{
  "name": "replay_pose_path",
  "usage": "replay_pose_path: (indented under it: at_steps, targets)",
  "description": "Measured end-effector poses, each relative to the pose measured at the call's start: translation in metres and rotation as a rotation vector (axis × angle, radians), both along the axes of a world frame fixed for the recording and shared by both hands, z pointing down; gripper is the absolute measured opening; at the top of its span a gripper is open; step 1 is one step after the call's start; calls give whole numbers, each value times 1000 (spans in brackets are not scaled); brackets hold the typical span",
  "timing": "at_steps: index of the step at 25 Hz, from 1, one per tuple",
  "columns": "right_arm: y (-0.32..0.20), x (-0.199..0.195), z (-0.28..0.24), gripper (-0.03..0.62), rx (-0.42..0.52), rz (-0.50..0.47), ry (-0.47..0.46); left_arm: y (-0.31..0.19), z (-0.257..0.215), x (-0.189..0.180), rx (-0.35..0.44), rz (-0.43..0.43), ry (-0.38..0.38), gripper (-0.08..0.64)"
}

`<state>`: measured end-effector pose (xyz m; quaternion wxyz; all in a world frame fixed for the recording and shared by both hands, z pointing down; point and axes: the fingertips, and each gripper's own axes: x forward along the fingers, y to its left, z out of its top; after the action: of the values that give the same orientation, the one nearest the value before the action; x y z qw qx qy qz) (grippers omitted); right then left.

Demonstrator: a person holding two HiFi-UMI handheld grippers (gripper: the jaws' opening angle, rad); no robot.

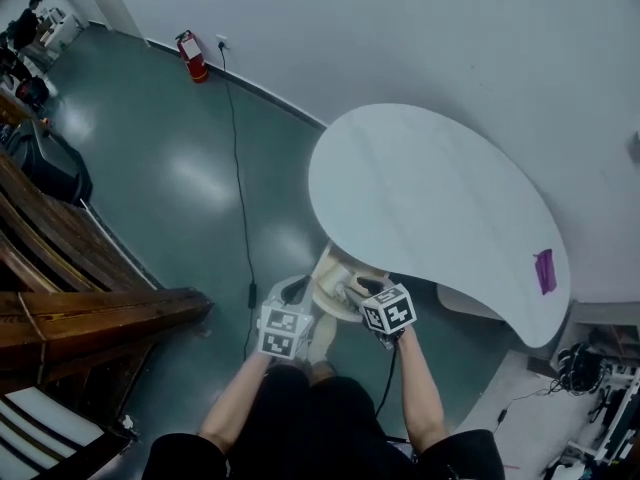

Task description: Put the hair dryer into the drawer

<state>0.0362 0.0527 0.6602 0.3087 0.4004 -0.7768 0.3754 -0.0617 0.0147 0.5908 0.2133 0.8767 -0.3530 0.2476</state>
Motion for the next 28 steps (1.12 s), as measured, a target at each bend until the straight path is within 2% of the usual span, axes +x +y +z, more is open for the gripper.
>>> replay_pose_path:
  at_steps: [4, 13, 18, 28]
  targets:
    - [-10, 11, -39, 115, 123, 93, 31, -1, -25, 6, 37, 13, 11, 6]
    - [0, 38, -111, 70, 350, 265, 105, 13, -69, 19, 103, 52, 38, 6]
    - [8, 44, -144, 44, 440, 346, 112, 18, -92, 23, 148, 79, 56, 6]
    - [22, 53, -183, 6, 551, 433, 123, 23, -122, 27, 207, 109, 85, 6]
